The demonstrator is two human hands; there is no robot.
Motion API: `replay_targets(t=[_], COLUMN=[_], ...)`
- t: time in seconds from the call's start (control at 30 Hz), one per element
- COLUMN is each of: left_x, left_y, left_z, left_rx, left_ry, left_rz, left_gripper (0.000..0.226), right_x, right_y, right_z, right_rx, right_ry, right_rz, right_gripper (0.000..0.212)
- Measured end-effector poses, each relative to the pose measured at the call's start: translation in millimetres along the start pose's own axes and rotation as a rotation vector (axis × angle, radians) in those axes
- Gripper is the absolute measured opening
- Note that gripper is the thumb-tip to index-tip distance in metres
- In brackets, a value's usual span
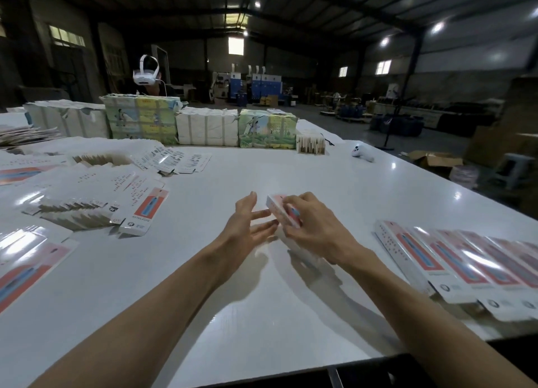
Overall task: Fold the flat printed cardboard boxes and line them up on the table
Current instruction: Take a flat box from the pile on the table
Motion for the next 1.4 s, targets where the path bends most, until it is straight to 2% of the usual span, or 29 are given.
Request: replay_targets(t=[0.1,0.2,0.37,0.6,0.77,0.93,1.03,1.17,1.27,1.4], left_x=[-1.6,-7.3,-9.6,-7.8,-5.3,5.8,19.1,44.1,74.6,123.1], left_y=[-0.5,-1.5,-2.3,-3.3,-1.0,6.0,18.2,29.2,55.4,101.7], left_z=[0.0,-2.5,-1.0,0.2,-0.7,-0.6,3.1,8.2,20.9,38.0], left_rx=[-0.062,-0.108,-0.123,-0.117,-0.140,-0.248,-0.322,-0.293,-0.307,-0.232], left_ry=[-0.055,-0.179,-0.234,-0.236,-0.205,-0.030,0.108,0.295,0.467,0.668], left_rz=[0.178,0.367,0.411,0.418,0.415,0.440,0.536,0.642,0.929,1.349], left_gripper=[0.027,0.025,0.025,0.026,0.027,0.033,0.036,0.027,0.018,0.035], right_x=[20.0,36.0,50.3,73.0,67.0,33.5,3.4,-44.5,-59.5,-65.1], right_y=[32.8,68.8,108.1,119.0,66.0,-1.0,-26.7,-28.6,-20.8,-13.6], right_z=[-20.4,-49.4,-88.5,-103.4,-62.6,1.9,27.1,30.4,32.5,35.0], right_rx=[-0.152,-0.299,-0.445,-0.473,-0.274,-0.094,-0.084,-0.080,-0.042,-0.022], right_ry=[0.007,-0.011,-0.003,-0.003,0.105,0.195,0.163,0.080,0.035,0.007], right_rz=[-0.162,-0.329,-0.502,-0.630,-0.607,-0.362,-0.202,-0.162,-0.104,-0.058], right_gripper=[0.045,0.041,0.043,0.049,0.037,0.021,0.022,0.023,0.019,0.017])
Point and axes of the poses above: each hand's wrist, its own z-axis towards the middle knuckle, its own x-axis out of the back of the hand, y = z × x, the point moved 6 cm from there along z, towards the middle knuckle, and after that the axes turned 2 degrees about -x, right-handed, at the moved point
